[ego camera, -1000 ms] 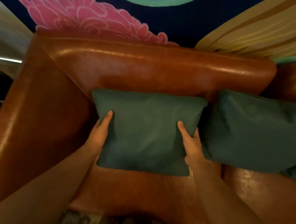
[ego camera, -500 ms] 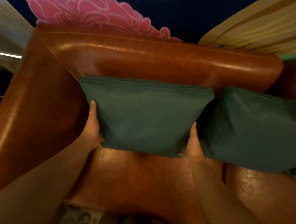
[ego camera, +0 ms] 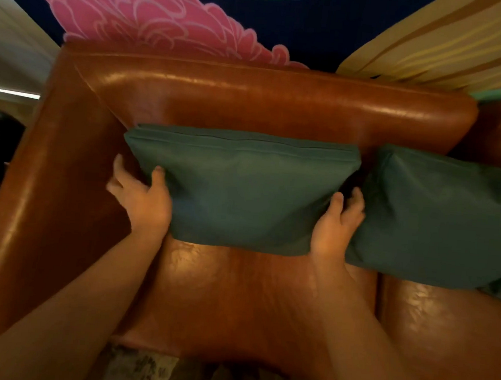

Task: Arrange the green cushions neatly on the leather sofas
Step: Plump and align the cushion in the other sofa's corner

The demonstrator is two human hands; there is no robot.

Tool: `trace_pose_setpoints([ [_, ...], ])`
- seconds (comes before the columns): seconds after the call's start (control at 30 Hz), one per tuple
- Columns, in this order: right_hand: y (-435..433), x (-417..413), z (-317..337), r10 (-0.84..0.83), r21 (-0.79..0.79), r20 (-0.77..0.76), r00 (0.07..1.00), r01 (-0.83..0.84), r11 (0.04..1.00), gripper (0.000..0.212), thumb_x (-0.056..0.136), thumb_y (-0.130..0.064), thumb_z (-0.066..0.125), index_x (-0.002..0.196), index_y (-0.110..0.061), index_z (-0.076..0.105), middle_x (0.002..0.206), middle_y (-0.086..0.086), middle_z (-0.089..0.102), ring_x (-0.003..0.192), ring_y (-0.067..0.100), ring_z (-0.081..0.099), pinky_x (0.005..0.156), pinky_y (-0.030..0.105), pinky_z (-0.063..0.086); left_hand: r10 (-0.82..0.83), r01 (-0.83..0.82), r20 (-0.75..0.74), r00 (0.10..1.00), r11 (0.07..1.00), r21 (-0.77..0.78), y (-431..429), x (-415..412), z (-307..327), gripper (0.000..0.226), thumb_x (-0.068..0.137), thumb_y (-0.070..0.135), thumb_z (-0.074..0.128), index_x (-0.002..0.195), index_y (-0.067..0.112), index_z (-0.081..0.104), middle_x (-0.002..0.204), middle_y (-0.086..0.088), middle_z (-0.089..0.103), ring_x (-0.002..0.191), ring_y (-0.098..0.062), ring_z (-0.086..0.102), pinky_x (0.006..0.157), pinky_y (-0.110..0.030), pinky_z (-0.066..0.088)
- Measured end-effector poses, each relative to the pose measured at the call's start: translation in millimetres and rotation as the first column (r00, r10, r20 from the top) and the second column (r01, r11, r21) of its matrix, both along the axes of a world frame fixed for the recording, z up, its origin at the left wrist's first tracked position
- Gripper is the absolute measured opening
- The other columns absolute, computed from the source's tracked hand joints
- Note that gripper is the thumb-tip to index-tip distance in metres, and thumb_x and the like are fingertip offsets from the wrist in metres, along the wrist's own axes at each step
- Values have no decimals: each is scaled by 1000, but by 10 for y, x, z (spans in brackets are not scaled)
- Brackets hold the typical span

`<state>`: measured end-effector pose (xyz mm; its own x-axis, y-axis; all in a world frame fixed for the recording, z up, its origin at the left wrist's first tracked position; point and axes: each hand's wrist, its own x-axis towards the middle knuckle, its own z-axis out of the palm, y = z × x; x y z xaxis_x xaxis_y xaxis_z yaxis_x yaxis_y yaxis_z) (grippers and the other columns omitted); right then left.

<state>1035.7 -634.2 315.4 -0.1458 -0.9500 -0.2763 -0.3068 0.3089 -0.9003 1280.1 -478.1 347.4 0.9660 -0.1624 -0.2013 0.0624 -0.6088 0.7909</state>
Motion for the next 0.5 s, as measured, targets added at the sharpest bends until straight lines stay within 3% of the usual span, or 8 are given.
trace_pose_setpoints([
  [0.03, 22, 74, 154, 11, -221, -93, 996, -31, 975, 52, 101, -27, 56, 148, -6, 51, 145, 22, 46, 137, 35, 48, 121, 43, 33, -107, 96, 227, 968, 994, 58, -30, -48, 85, 77, 94, 34, 68, 160, 15, 35, 156, -24, 34, 145, -40, 34, 120, -38, 25],
  [0.1, 99, 328, 385, 168, -446, -349, 922, -322, 835, 49, 90, -26, 62, 135, -8, 63, 136, 21, 54, 131, 38, 50, 116, 53, 35, -462, 381, 521, 718, 887, 260, -169, -127, 219, 68, 93, 34, 68, 155, 17, 46, 156, -25, 36, 145, -41, 35, 123, -48, 24],
  [0.17, 164, 610, 399, 308, -314, -623, 719, -591, 744, 47, 90, -34, 63, 135, -20, 66, 151, 19, 49, 141, 49, 41, 120, 66, 26, -769, 545, 461, 442, 639, 543, -364, -189, 154, 61, 99, 44, 57, 157, 29, 46, 164, -16, 35, 151, -39, 31, 124, -61, 18],
  [0.2, 195, 701, 380, 362, -172, -703, 612, -640, 749, 50, 93, -40, 61, 141, -27, 63, 162, 16, 39, 148, 56, 29, 121, 71, 19, -859, 581, 346, 378, 511, 633, -454, -232, 128, 59, 102, 49, 51, 159, 36, 41, 167, -11, 34, 154, -38, 28, 124, -65, 15],
  [0.27, 153, 744, 284, 461, 43, -749, 476, -659, 751, 55, 99, -50, 54, 152, -37, 51, 175, 8, 19, 155, 59, 5, 121, 77, 10, -935, 634, 139, 325, 325, 702, -608, -258, 36, 59, 106, 57, 40, 163, 44, 30, 172, -4, 28, 157, -36, 21, 125, -65, 9],
  [0.33, 72, 694, 294, 521, 162, -750, 409, -649, 743, 54, 99, -54, 50, 152, -41, 47, 175, 5, 15, 156, 57, -1, 118, 80, 6, -958, 672, 73, 278, 249, 698, -673, -202, 17, 59, 105, 61, 37, 162, 48, 29, 171, 0, 29, 157, -34, 21, 127, -61, 8],
  [0.43, -45, 723, 530, 486, 172, -796, 361, -635, 753, 53, 92, -54, 55, 143, -41, 51, 170, 10, 20, 155, 55, 3, 115, 83, -1, -960, 705, 111, 257, 265, 658, -636, -36, 126, 56, 103, 63, 39, 158, 49, 37, 168, 4, 36, 155, -32, 29, 125, -62, 11],
  [0.5, -58, 780, 648, 447, 91, -800, 400, -655, 750, 53, 93, -53, 54, 145, -40, 51, 170, 12, 20, 158, 50, 1, 116, 81, -2, -910, 618, 181, 373, 389, 683, -522, 57, 181, 59, 101, 66, 38, 157, 47, 39, 169, 3, 33, 156, -33, 25, 123, -67, 7],
])
